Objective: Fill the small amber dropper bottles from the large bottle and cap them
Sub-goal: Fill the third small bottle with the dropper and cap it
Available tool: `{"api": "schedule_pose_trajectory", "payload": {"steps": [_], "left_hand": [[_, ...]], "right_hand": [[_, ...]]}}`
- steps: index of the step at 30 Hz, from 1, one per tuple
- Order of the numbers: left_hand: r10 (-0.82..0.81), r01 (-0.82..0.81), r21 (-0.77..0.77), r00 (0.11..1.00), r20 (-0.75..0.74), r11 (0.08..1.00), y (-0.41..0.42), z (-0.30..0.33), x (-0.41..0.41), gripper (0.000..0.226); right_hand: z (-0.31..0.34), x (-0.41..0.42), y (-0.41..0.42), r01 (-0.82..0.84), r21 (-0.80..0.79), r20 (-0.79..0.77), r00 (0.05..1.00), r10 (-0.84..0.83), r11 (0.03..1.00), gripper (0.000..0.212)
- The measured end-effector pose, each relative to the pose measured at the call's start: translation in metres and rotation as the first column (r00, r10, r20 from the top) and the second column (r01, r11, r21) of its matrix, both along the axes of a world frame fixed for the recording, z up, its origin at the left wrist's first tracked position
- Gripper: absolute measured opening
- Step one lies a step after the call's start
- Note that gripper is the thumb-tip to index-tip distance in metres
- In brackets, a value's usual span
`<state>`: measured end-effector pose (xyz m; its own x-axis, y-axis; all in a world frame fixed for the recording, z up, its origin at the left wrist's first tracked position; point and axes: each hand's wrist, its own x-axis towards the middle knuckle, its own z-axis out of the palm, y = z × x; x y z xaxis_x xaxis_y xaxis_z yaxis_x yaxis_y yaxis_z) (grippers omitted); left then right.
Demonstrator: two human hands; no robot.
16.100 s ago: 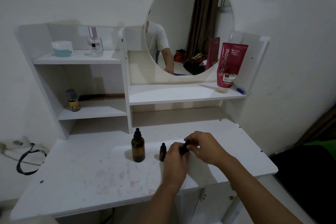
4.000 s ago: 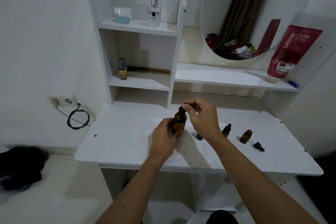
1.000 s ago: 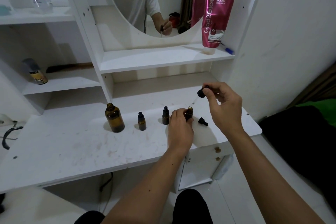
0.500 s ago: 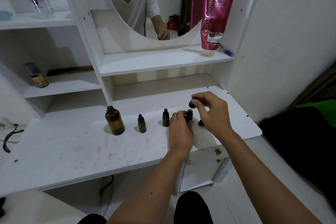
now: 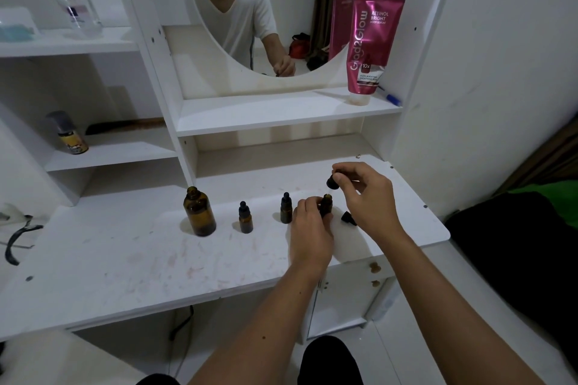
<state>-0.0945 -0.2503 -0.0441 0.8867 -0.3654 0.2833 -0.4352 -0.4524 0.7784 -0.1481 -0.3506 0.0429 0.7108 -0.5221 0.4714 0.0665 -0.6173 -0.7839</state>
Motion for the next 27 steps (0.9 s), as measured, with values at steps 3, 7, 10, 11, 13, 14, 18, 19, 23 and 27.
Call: {"api": "schedule_pose_trajectory", "payload": {"steps": [3, 7, 10, 11, 13, 14, 18, 19, 23, 27], "left_hand": [[-0.001, 0.001, 0.004, 1.0, 0.003, 1.0, 0.001, -0.001, 0.0, 0.023], [-0.006, 0.006, -0.006, 1.0, 0.004, 1.0, 0.001, 0.0, -0.001, 0.021], [-0.006, 0.006, -0.003, 1.0, 0.002, 1.0, 0.0, 0.0, 0.0, 0.022], [-0.007, 0.007, -0.007, 1.0, 0.001, 1.0, 0.0, -0.001, 0.001, 0.023], [-0.011, 0.011, -0.011, 1.0, -0.004, 1.0, 0.0, 0.0, 0.001, 0.024], [-0.014, 0.014, -0.014, 1.0, -0.012, 1.0, 0.001, 0.0, 0.001, 0.024], [-0.033, 0.032, -0.026, 0.998, -0.053, 0.999, 0.008, 0.002, -0.003, 0.032], [-0.047, 0.046, -0.027, 0.997, -0.055, 0.999, 0.01, 0.004, -0.005, 0.035], [-0.116, 0.11, -0.06, 0.986, -0.12, 0.992, 0.027, 0.009, -0.011, 0.051], [-0.172, 0.142, -0.137, 0.955, -0.242, 0.98, 0.057, 0.017, -0.013, 0.059]], "right_hand": [[0.002, 0.001, 0.003, 0.014, -0.005, 0.003, 1.0, -0.014, 1.0, 0.013], [0.002, 0.001, 0.006, 0.047, 0.008, 0.021, 0.999, -0.047, 0.999, 0.013], [0.001, 0.002, 0.008, 0.053, 0.016, 0.03, 0.998, -0.053, 0.998, 0.014], [0.001, 0.002, 0.007, 0.051, 0.025, 0.027, 0.998, -0.052, 0.998, 0.014], [0.001, 0.001, 0.007, 0.042, 0.048, 0.012, 0.999, -0.043, 0.998, 0.013], [0.003, 0.0, 0.007, 0.039, 0.056, 0.007, 0.999, -0.04, 0.998, 0.013], [0.016, -0.006, 0.007, 0.034, 0.067, 0.032, 0.999, -0.037, 0.997, 0.015], [0.021, -0.008, 0.008, 0.034, 0.067, 0.049, 0.998, -0.037, 0.997, 0.016], [0.043, -0.016, 0.019, 0.035, 0.059, 0.131, 0.991, -0.043, 0.998, 0.016], [0.056, -0.016, 0.037, 0.036, -0.013, 0.183, 0.983, -0.033, 0.999, 0.016]]}}
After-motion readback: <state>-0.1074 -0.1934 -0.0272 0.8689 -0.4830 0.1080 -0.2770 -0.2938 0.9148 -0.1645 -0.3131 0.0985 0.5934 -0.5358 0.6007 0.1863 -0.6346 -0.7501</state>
